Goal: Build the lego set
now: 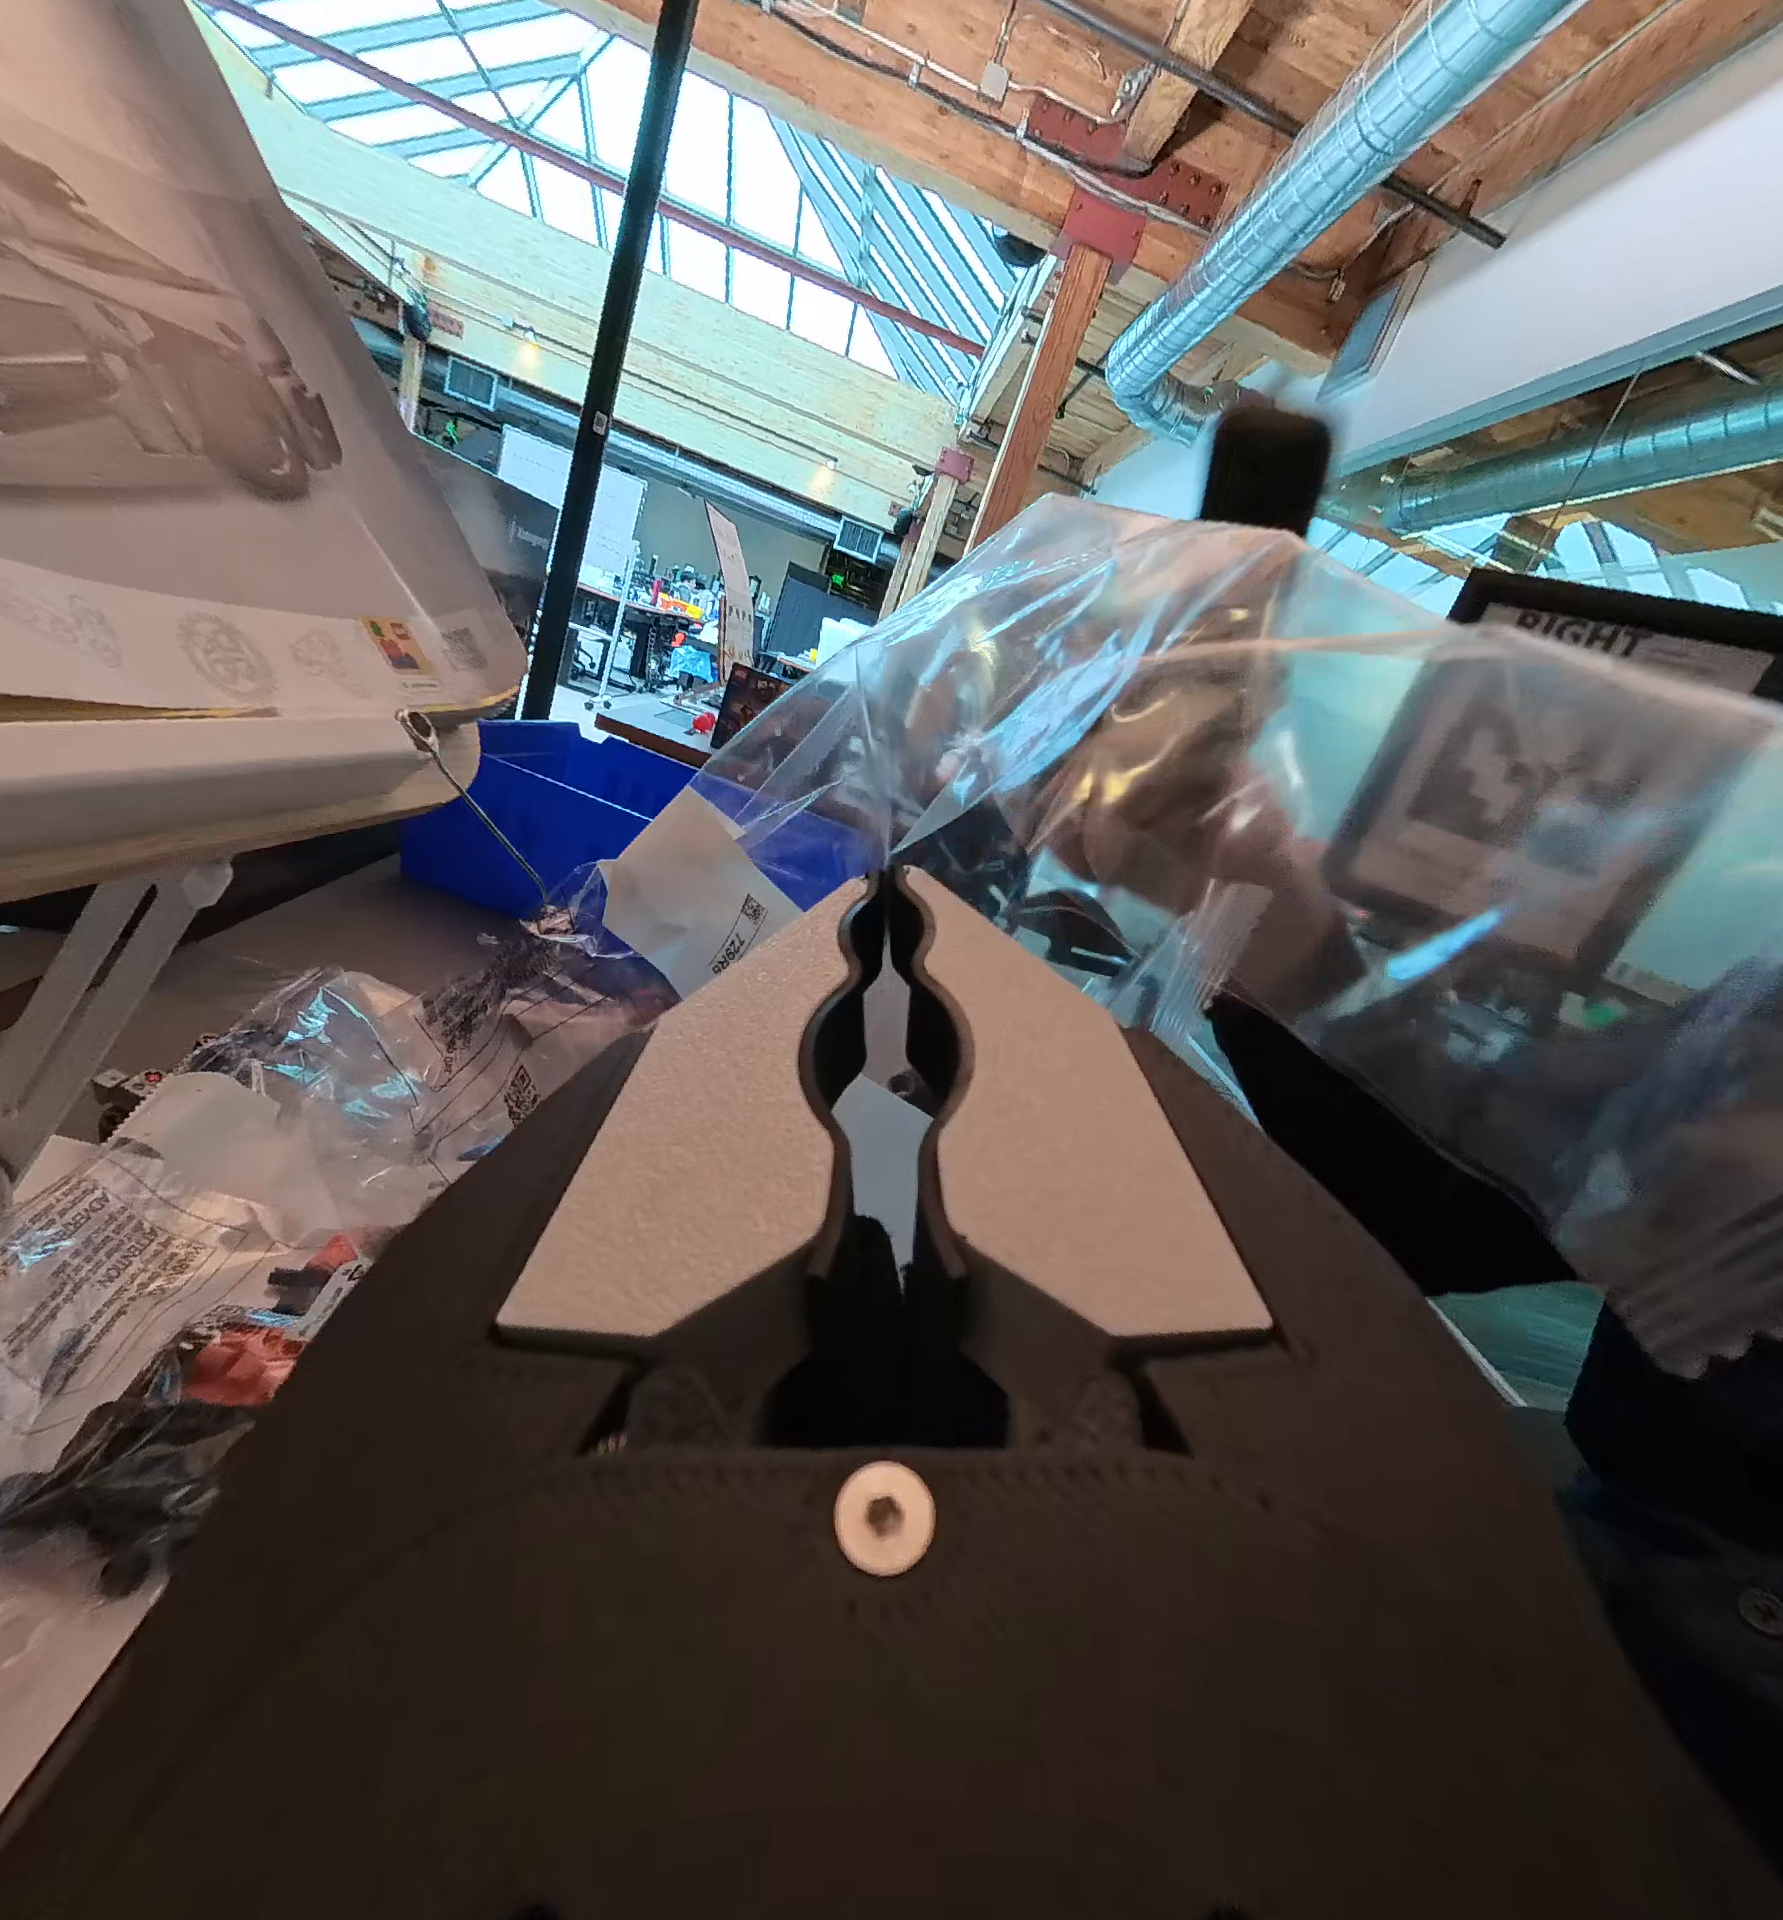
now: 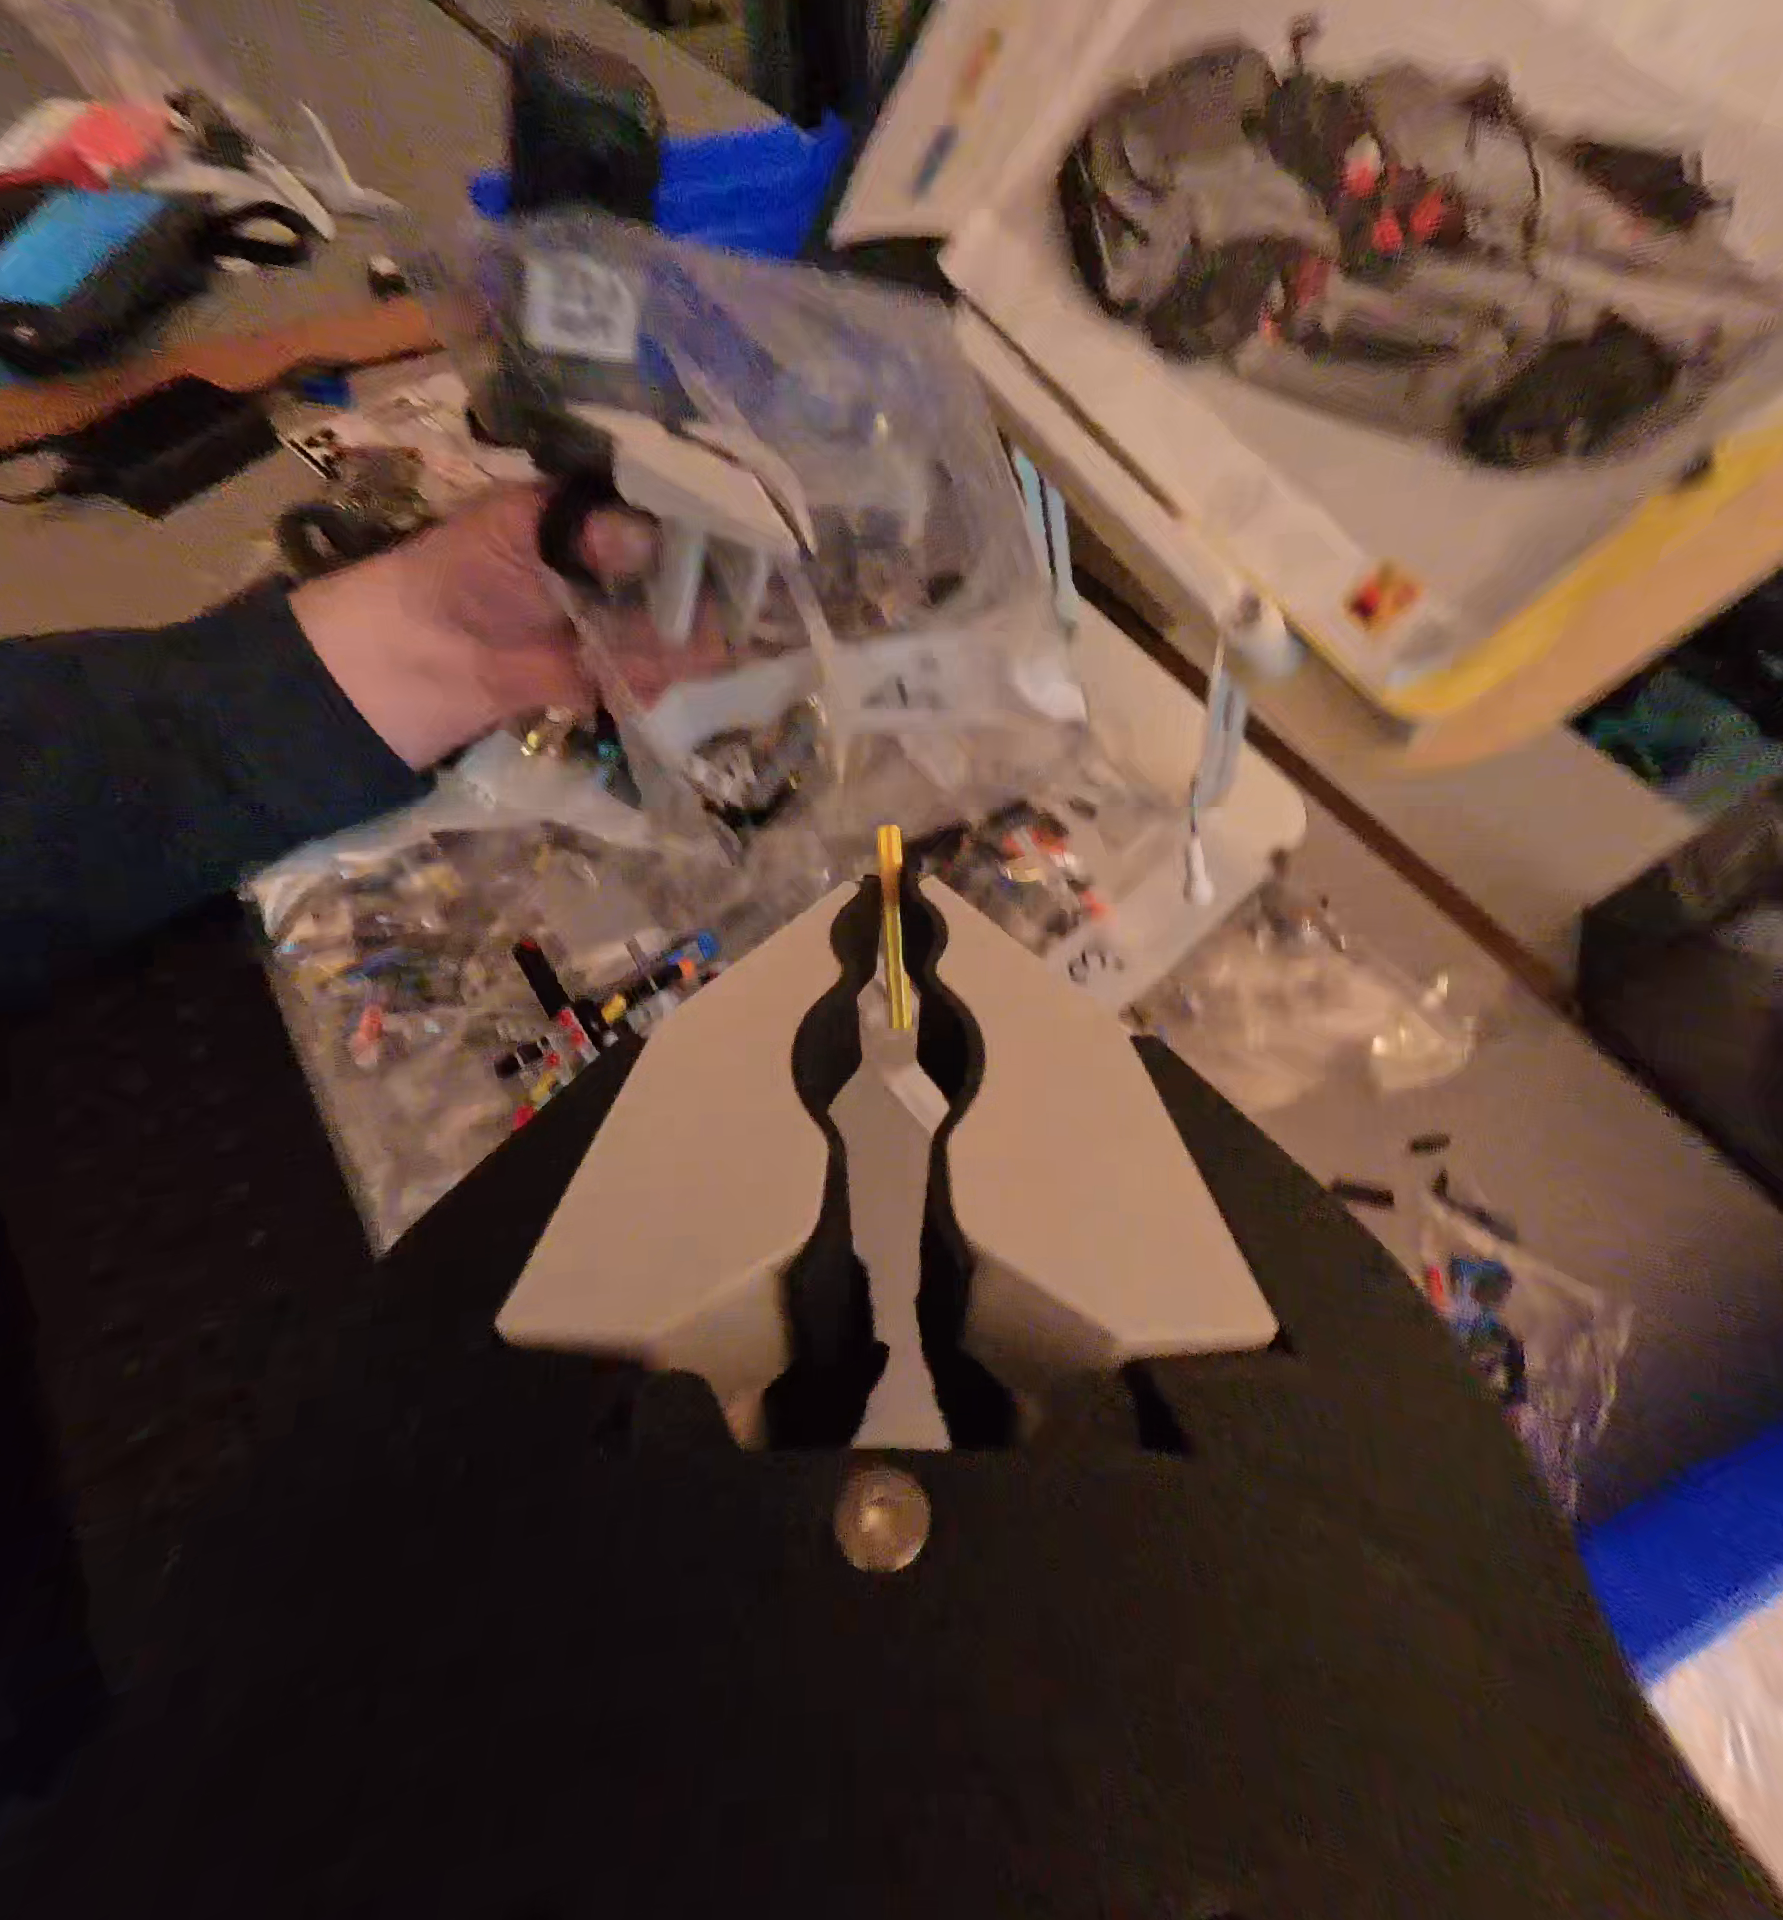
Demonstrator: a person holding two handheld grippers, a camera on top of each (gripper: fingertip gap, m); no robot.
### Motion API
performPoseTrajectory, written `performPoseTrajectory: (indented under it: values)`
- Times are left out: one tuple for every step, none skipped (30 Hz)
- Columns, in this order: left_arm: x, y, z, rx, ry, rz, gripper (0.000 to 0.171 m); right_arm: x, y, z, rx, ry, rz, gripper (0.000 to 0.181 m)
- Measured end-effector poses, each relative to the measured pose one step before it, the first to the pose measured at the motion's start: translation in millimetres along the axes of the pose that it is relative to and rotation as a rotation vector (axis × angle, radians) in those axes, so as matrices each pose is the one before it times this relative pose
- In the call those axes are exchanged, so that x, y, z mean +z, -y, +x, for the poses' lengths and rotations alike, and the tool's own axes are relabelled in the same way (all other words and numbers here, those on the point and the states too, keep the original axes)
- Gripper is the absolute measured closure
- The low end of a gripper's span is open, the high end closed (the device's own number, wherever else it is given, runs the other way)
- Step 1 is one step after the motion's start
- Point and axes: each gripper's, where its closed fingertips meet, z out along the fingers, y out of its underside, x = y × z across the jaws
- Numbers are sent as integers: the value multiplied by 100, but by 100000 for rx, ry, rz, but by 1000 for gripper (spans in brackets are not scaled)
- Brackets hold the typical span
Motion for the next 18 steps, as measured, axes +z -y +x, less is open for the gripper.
performPoseTrajectory:
  values:
    - [72,-12,64,156,-91,-167,171,514,2064,-974,-5329,2751,4608,180]
    - [45,20,89,42,-260,47,171,772,1423,-401,-2918,620,2013,181]
    - [32,19,76,67,-235,-1,171,983,633,-258,-617,1384,-1815,180]
    - [37,-13,23,98,-78,-121,171,954,610,-226,-1540,1354,-560,180]
    - [46,-4,13,-73,-158,-52,171,818,866,-40,-3112,-543,3437,181]
    - [50,0,29,-258,-379,118,171,947,165,-368,-1266,2511,633,181]
    - [48,20,36,-294,-493,290,171,1046,-936,-273,2240,3218,-5772,180]
    - [40,22,26,-160,-298,211,171,902,-1090,594,3403,-2069,-6072,171]
    - [38,-19,-6,-54,-127,-124,171,719,-732,497,1676,-2100,-3412,154]
    - [36,-90,-78,56,366,-569,171,304,-371,-11,-113,83,-1043,151]
    - [10,-79,-50,-17,147,-485,171,-227,35,-161,-1431,-354,1826,151]
    - [-27,6,-26,-86,-33,-17,171,-720,145,138,-1427,-2641,2288,153]
    - [-67,73,-4,-113,-99,373,171,-1096,14,420,-715,-4009,1486,153]
    - [-94,79,-18,-107,17,440,171,-1378,-285,435,-374,-3175,88,153]
    - [-109,44,-51,5,260,211,171,-1591,-747,638,414,-2982,-1564,155]
    - [-127,40,-49,-66,257,288,171,-1699,-1440,1104,1607,-3610,-4751,155]
    - [-118,72,-55,-257,74,539,171,-1769,-2241,1407,2530,-3135,-7938,153]
    - [-99,69,-57,-249,62,538,171,-1725,-2917,1716,3598,-3219,-9831,152]
